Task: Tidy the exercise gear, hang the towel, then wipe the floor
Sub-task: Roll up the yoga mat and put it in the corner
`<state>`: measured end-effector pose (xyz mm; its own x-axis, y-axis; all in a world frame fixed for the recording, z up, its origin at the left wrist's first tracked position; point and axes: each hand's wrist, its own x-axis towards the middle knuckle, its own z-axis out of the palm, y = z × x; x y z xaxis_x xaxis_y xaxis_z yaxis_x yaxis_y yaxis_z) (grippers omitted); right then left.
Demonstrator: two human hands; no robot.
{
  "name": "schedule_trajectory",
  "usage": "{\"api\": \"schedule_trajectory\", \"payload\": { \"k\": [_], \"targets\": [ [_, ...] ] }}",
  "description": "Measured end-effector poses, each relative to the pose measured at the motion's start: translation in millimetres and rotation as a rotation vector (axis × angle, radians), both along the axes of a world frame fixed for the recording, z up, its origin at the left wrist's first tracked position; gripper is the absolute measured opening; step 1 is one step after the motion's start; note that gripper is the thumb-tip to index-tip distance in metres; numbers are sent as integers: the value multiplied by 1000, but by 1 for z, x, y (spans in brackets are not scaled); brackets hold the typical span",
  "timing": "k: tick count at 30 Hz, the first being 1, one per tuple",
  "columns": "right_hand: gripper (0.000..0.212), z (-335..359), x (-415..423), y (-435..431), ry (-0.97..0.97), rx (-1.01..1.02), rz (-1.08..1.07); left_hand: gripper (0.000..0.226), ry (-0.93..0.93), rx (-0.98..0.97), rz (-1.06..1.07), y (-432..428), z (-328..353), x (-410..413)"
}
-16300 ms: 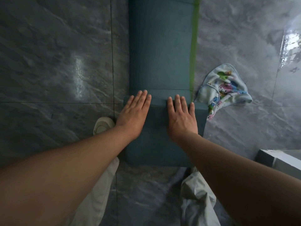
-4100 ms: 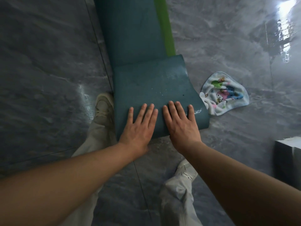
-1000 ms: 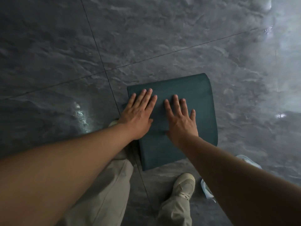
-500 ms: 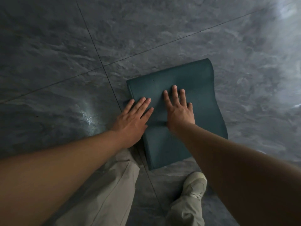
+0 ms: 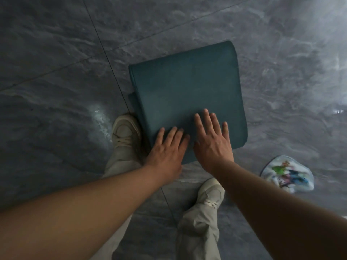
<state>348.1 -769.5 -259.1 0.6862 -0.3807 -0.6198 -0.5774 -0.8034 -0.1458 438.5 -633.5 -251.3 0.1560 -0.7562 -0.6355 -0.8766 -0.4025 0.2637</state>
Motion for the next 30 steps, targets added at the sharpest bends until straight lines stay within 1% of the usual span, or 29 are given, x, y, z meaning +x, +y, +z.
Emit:
{"api": "schedule_trajectory", "payload": {
  "k": [3,5,6,8,10,13,14,16,19,21,24,27,29,30],
  "targets": [
    [84,-2,-46,10,40,-13,54,108,-86,145,-55,2,-10,-27],
    [90,-8,-66,13,57,-14,98,120,-152,176,-53,3,-20,-41],
    [93,-12,-72,14,58,-11,117,121,-182,179,-45,4,-26,-47],
    [100,-24,-76,15,47,-10,144,114,-237,165,-27,7,-43,-56],
    [106,-38,-76,15,47,-16,172,102,-279,134,-2,10,-62,-62],
    [112,-54,-82,17,52,-39,218,80,-292,61,28,13,-85,-67],
    [113,-58,-84,17,49,-51,232,78,-289,45,29,15,-90,-69],
    [114,-60,-88,16,35,-70,252,83,-278,41,28,18,-92,-68],
    [114,-50,-90,10,7,-93,276,107,-228,81,35,14,-74,-59],
    [112,-36,-86,3,-22,-109,296,117,-155,98,55,9,-54,-47],
    [111,-9,-71,-10,-71,-137,341,118,-44,98,82,2,-17,-21],
    [102,18,-46,-25,-121,-174,369,118,47,113,97,-10,18,17],
    [96,35,-26,-32,-119,-180,363,119,59,108,93,-19,38,41],
    [94,44,-17,-34,-114,-179,353,120,28,96,80,-21,46,48]
  ]
}}
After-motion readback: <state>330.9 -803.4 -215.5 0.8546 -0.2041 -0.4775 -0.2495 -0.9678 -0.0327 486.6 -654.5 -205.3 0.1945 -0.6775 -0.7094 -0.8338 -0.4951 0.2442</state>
